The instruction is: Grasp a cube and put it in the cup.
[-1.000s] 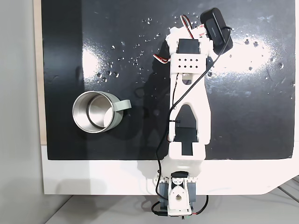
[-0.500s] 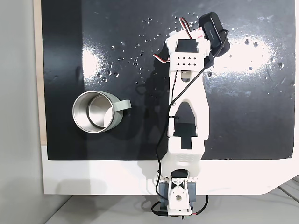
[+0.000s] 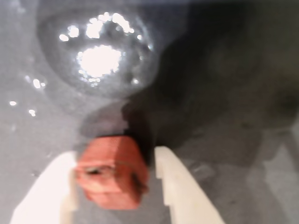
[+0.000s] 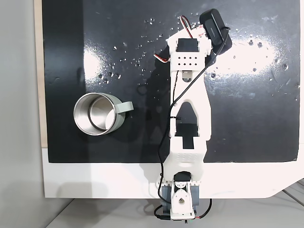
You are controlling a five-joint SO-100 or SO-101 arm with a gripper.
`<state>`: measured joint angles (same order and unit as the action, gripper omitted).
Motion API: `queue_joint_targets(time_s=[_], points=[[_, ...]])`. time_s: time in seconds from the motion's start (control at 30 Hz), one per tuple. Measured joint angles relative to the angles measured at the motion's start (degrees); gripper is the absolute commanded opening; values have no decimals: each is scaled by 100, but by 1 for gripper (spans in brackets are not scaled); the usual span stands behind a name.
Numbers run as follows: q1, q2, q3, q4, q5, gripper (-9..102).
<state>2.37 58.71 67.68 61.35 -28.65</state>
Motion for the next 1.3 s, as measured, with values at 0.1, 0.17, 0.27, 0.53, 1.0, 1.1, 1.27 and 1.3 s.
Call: queue_joint_targets(time_s=[0.1, 0.17, 0.27, 0.53, 1.0, 1.1, 1.27, 1.3], points=[[-9, -18, -35, 0, 0, 5], [-9, -26, -35, 0, 0, 5], [-9, -26, -53, 9, 0, 4], [-26, -79, -527, 589, 149, 4], [-343, 1670, -1107, 2276, 255, 4], [-299, 2136, -1116, 2619, 255, 4], [-352, 2795, -1116, 3050, 255, 4], [-387, 2883, -1116, 3120, 255, 4]])
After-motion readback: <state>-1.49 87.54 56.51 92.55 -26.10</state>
